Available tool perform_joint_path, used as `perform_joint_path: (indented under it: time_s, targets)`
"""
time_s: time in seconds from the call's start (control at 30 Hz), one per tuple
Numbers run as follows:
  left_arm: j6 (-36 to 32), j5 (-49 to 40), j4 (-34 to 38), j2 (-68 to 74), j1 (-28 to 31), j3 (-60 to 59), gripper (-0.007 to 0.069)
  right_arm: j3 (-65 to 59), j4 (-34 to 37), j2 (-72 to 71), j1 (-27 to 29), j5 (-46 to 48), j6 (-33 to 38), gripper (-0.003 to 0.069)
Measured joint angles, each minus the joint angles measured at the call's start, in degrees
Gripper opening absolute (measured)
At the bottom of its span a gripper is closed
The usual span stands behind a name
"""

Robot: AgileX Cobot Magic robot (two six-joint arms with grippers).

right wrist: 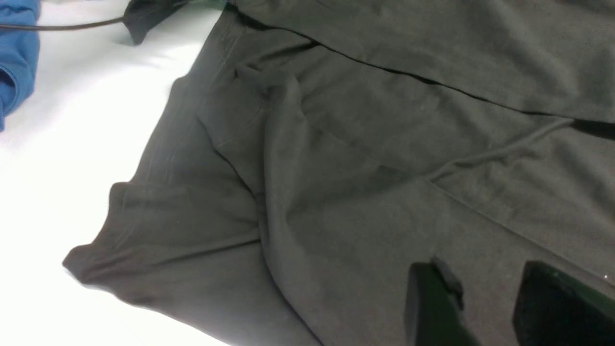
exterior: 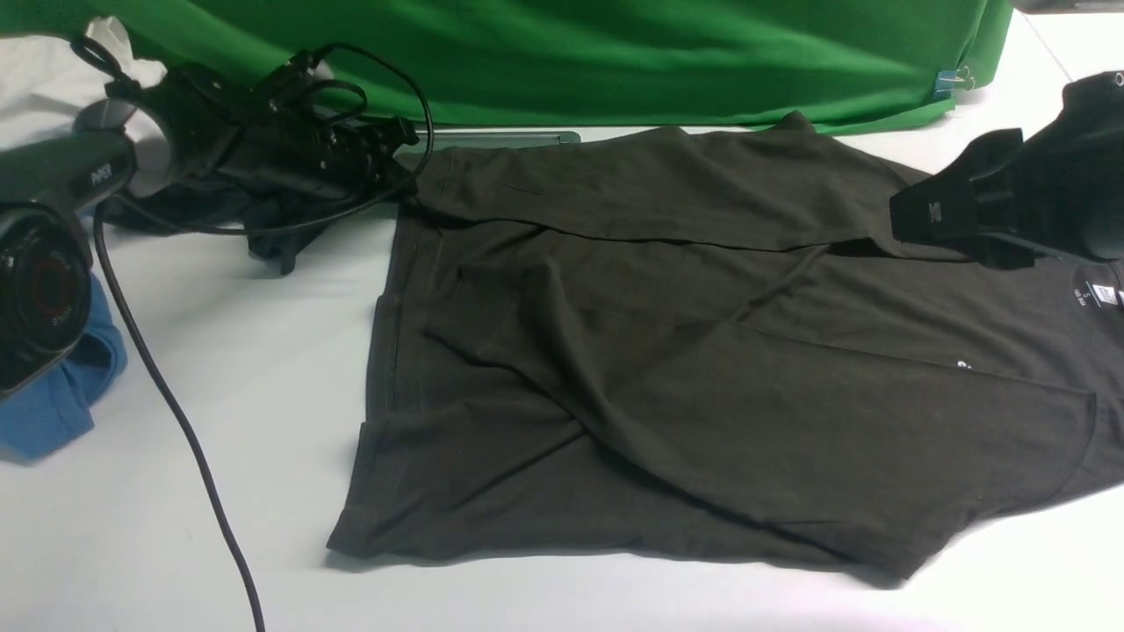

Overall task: Fold a long-sleeved shirt on a white desktop.
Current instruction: 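Grab the top left corner of the dark shirt with the left gripper, then fold the left side of the dark shirt inward over its body with the left gripper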

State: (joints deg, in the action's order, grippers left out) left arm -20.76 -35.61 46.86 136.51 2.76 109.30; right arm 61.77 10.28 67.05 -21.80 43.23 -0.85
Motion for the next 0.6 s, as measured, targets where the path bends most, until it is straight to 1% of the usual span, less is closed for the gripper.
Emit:
perform_joint_path:
  time_s: [0.2, 0.3, 0.43, 0.53, 0.6]
  targets:
    - [-0.1, -4.4, -0.1, -6.3, 0.0, 0.0, 0.0061, 0.0, 0.0, 0.0, 0.0, 0.0, -0.1, 0.0241]
    - [-0.2, -10.6, -0.5, -12.0, 0.0, 0.0, 0.0061, 0.0, 0.0, 0.0, 0.0, 0.0, -0.1, 0.0241]
    - [0.0, -16.1, -1.3, -16.4, -0.8, 0.0, 0.0061, 0.0, 0.0, 0.0, 0.0, 0.0, -0.1, 0.0241]
    - [0.8, -21.0, -3.3, -18.6, -2.1, 0.0, 0.0061, 0.0, -0.1, 0.0, 0.0, 0.0, -0.1, 0.0241]
    - [2.0, -24.0, -6.7, -19.1, -3.9, 0.0, 0.0061, 0.0, -0.3, 0.0, 0.0, 0.1, -0.1, 0.0241]
